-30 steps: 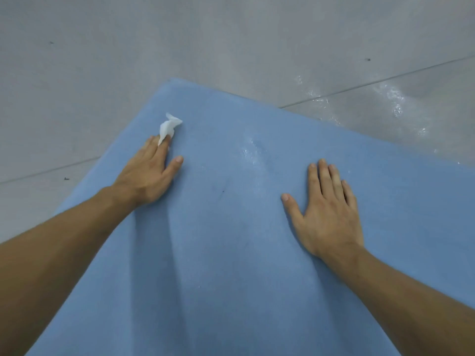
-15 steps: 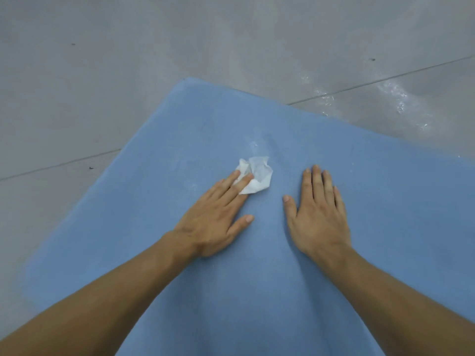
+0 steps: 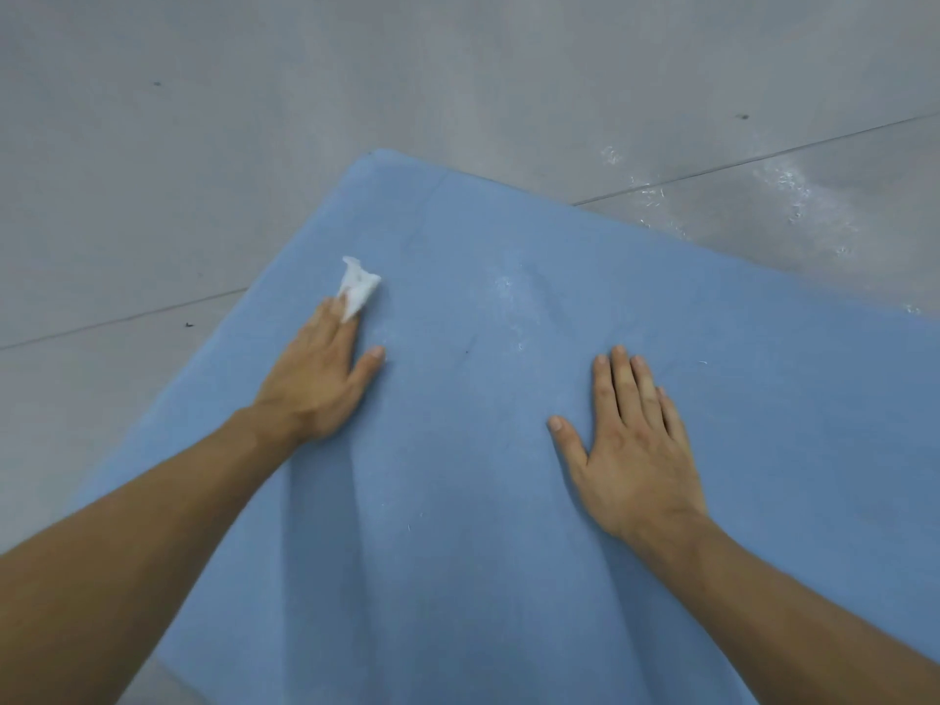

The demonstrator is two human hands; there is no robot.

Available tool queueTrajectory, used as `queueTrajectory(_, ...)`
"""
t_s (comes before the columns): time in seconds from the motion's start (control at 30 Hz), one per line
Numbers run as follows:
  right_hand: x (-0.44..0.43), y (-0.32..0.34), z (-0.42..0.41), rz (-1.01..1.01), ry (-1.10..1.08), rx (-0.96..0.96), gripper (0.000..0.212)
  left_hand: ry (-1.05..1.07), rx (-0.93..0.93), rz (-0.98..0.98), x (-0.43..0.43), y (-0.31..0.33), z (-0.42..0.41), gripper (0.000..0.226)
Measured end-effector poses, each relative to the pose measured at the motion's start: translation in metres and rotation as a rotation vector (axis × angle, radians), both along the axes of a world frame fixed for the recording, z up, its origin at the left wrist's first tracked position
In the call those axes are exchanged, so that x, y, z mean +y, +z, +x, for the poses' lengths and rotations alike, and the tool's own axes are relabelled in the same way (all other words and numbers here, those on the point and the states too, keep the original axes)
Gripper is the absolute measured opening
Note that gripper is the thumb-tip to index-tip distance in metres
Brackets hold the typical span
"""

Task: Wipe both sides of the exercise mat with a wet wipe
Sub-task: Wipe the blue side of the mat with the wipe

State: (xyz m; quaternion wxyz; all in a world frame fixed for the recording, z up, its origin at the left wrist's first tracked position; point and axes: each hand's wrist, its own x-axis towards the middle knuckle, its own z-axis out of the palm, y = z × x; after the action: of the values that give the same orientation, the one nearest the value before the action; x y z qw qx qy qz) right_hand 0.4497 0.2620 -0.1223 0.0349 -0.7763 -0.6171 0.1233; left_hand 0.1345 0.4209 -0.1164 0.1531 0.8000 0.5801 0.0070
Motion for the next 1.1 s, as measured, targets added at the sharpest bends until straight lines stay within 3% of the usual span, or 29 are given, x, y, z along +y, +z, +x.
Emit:
queueTrajectory(0.23,0.001,-0.001,-0.001,0.004,-0.002,-0.012,0.088,-0.331,-0.035,0.053,-0.077,0.000,0.070,0.074)
queueTrajectory(0.37,0.000,0.001,-0.001,0.000,-0.005,0.005,0.089,-0.362,-0.008,0.055,-0.090,0.004,0.061,0.069)
queueTrajectory(0.47,-0.002,0.002,-0.001,-0.019,-0.002,-0.001,0.088,-0.273,0.033,0.047,-0.078,0.002,0.030,0.072)
queueTrajectory(0.67,-0.003,0.000,-0.001,0.001,-0.013,-0.001,0.089,0.125,0.064,0.004,-0.047,0.004,-0.047,0.088)
queueTrajectory(0.77,-0.004,-0.001,-0.001,0.001,-0.017,-0.009,0.089,0.176,0.069,-0.021,-0.047,0.007,-0.055,0.091)
queueTrajectory(1.1,-0.005,-0.003,-0.001,0.036,-0.014,-0.031,0.090,-0.271,-0.069,0.102,-0.106,-0.005,0.033,0.071)
